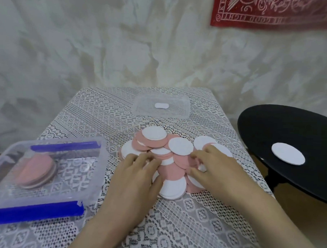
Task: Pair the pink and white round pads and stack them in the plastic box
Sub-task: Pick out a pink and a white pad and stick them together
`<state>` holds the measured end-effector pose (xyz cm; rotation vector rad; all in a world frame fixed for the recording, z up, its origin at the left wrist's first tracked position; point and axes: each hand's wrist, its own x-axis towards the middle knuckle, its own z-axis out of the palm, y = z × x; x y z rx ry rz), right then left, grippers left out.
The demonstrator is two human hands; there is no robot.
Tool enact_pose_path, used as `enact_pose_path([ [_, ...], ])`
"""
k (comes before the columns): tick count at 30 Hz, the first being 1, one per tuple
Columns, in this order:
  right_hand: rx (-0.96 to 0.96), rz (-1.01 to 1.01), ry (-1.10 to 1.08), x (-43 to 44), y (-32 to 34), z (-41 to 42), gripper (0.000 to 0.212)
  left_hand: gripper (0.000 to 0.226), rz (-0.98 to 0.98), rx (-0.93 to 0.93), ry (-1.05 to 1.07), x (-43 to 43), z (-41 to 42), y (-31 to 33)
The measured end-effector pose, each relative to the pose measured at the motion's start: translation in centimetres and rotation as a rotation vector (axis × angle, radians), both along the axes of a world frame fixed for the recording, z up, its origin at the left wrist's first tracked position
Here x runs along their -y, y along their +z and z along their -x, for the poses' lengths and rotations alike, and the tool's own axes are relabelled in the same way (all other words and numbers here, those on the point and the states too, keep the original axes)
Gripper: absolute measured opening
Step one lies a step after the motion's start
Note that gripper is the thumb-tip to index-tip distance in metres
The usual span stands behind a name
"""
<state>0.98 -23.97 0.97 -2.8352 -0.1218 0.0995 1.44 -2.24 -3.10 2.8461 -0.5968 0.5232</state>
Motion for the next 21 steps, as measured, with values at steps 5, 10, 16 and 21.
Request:
enact_pose_path([
  [5, 0.028, 0.027, -0.008, -0.8, -0.1, 1.5, 0.034, 0.044, 0.009, -0.03, -0.034, -0.8, 0.9, -0.3],
  [10, 0.09, -0.06, -0.002, -2.2, -0.2, 3.1, 0.025, 0.047, 0.034, -0.068, -0.047, -1.6, 2.1, -0.2],
  [16, 0.109, -0.189, -0.028, -2.8, -0.6, 4.0, 0.016, 0.05, 0.08, -0.101, -0.028, -1.6, 2.9, 0.1],
  [21, 0.061, -0.147, -0.132, -2.4, -0.9, 2.5, 0.04, 0.053, 0.093, -0.145, -0.018, -1.3, 2.6, 0.3],
])
